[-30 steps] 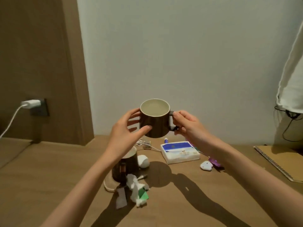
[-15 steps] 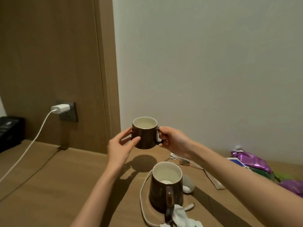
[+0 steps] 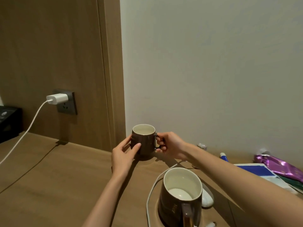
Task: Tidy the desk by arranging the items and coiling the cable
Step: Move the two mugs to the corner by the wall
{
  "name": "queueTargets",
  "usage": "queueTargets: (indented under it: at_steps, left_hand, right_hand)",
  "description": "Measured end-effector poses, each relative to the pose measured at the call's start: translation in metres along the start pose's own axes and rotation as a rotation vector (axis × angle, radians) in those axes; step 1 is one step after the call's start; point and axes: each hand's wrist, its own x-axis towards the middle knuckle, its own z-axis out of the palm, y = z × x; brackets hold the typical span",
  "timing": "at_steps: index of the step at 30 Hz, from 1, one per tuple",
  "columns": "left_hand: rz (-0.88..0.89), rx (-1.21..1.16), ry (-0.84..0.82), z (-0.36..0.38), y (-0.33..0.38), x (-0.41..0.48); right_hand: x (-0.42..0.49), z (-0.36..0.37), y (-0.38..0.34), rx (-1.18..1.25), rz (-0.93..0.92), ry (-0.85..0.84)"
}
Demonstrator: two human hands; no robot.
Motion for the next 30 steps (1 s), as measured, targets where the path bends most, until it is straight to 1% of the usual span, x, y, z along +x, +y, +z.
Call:
queueTargets:
  at_steps: [5, 7, 13, 18, 22, 27, 30]
  left_hand:
    - [0.011, 0.044, 0.001, 0.001, -0.009, 0.006]
    - [0.007, 0.041, -0.005, 0.001, -0.012, 0.008]
    - [0.026, 0.148, -0.018, 0.002, -0.02, 0.014]
    - [0.02, 0.185, -0.026, 0.002, -0.024, 0.016]
    - [0.096, 0.295, 0.051, -0.001, -0.026, 0.015]
    - [0.155, 0.383, 0.018, 0.003, -0.032, 0.014]
    - [0.155, 0.382, 0.024, 0.002, -0.033, 0.017]
  right_hand:
    - [0.018, 0.002, 0.009, 0.043, 0.026, -0.013]
    - [0.024, 0.002, 0.011, 0.033, 0.032, -0.02]
    - [0.038, 0.004, 0.014, -0.006, 0.037, -0.037]
    - [0.046, 0.009, 0.013, -0.066, 0.001, -0.034]
    - [0.052, 0.011, 0.012, -0.064, -0.009, -0.022]
    - [0.059, 0.013, 0.01, -0.087, -0.029, -0.024]
    - [0.063, 0.013, 0.009, -0.109, -0.038, -0.024]
